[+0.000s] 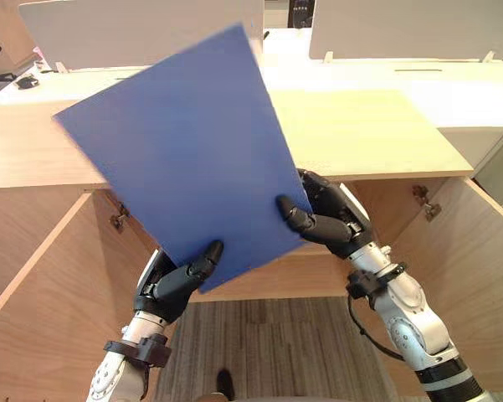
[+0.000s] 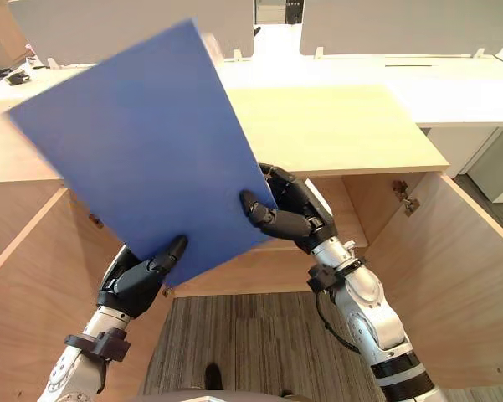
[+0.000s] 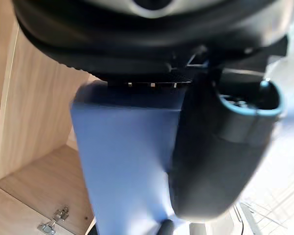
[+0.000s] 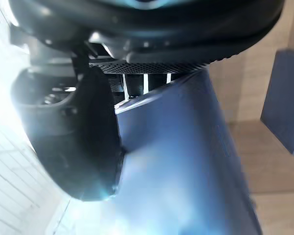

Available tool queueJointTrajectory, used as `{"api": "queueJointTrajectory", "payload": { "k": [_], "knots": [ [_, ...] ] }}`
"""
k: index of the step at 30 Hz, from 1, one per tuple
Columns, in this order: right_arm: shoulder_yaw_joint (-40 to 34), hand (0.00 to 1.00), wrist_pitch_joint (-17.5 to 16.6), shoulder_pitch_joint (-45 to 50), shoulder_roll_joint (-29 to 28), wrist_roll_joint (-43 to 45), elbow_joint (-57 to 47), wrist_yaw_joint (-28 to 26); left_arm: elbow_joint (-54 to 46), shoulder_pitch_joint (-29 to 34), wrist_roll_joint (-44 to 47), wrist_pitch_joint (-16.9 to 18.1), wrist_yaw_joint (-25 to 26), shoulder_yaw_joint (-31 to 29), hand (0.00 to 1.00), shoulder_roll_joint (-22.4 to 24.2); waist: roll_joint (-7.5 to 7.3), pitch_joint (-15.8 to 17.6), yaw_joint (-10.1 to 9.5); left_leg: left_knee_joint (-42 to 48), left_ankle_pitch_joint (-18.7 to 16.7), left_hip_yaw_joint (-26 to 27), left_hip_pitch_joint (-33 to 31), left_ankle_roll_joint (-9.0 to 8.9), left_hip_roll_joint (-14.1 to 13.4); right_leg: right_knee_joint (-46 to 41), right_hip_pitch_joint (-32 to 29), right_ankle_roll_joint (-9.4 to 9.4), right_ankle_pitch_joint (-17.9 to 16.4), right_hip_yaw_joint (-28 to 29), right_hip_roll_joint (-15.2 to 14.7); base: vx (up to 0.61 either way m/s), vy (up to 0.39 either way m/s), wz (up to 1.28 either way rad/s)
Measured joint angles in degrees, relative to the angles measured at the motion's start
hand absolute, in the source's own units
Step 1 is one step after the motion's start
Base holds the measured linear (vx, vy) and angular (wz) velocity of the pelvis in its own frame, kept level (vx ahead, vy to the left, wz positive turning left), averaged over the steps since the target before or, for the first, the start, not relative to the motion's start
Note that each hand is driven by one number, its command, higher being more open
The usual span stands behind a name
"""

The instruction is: Walk over to the cabinet, pick up the folder, carry it to the office cabinet, place the folder inside the office cabinet, then close the office cabinet door

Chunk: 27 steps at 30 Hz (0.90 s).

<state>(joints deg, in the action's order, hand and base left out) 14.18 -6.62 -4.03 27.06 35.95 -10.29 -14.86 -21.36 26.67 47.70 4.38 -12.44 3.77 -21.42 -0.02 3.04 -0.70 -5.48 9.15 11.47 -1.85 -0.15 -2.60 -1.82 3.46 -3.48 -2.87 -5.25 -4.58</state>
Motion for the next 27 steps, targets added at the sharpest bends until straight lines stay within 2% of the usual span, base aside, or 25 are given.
{"api": "queueJointTrajectory", "payload": {
  "k": [8, 9, 14, 19, 22, 27],
  "knots": [
    [0.32, 0.0, 0.31, -0.92, -1.24, -0.41, 0.85, -0.3, 1.42, -3.52, -5.12, 0.0, 0.12, -2.03, 0.0, 1.13, -0.02, -0.05, -0.15, -0.02, 0.4, 0.11, -0.11, 0.17, -0.06, 0.11, -0.3, 0.16, 0.2, 0.0, 0.04, 0.0, 0.001, 0.0],
    [0.28, 0.0, 0.37, -0.92, -1.6, -1.04, 0.91, -0.3, 1.42, -3.69, -6.36, 0.0, 0.14, -2.53, 1.0, 2.02, -0.01, -0.05, -0.13, -0.02, 0.43, 0.17, -0.11, 0.16, -0.06, 0.11, -0.33, 0.18, 0.21, 0.05, 0.04, 0.0, 0.0, 0.0],
    [-0.21, 0.0, 1.27, -0.8, -4.85, -2.72, 2.22, -0.29, 1.48, -4.41, -9.55, 0.02, 1.52, -4.9, 1.0, 5.8, -0.01, -0.07, -0.21, -0.03, 0.52, 0.11, -0.13, 0.08, -0.14, 0.12, -0.33, 0.21, 0.24, -0.02, 0.11, 0.0, 0.0, 0.0],
    [-1.44, 0.0, 2.04, 1.67, -10.07, -6.71, 2.39, -0.42, 2.53, -6.07, -16.35, 0.77, 5.61, -12.38, 1.0, 11.89, 0.01, -0.08, -0.39, -0.03, 0.56, -0.29, -0.46, 0.03, -0.23, 0.26, -0.33, 0.22, 0.25, -0.46, 0.24, 0.0, 0.0, 0.04],
    [-5.13, 0.0, 2.15, 3.96, -13.4, -6.9, 2.39, 0.91, 6.72, -7.99, -19.66, 3.23, 9.62, -18.7, 1.0, 15.67, 0.02, -0.09, -0.8, -0.03, 0.67, -0.91, -0.85, -0.03, -0.2, 0.28, -0.33, 0.22, 0.26, -1.14, 0.25, 0.0, 0.0, 0.1],
    [-13.57, 0.0, 1.96, 4.29, -17.36, -6.73, 2.38, 4.06, 14.24, -7.66, -19.68, 4.09, 13.8, -26.18, 1.0, 18.55, 0.03, -0.09, -0.84, -0.03, 0.68, -1.23, -1.09, -0.04, -0.13, 0.34, -0.33, 0.22, 0.25, -1.46, 0.22, 0.01, 0.0, 0.03]
  ]
}}
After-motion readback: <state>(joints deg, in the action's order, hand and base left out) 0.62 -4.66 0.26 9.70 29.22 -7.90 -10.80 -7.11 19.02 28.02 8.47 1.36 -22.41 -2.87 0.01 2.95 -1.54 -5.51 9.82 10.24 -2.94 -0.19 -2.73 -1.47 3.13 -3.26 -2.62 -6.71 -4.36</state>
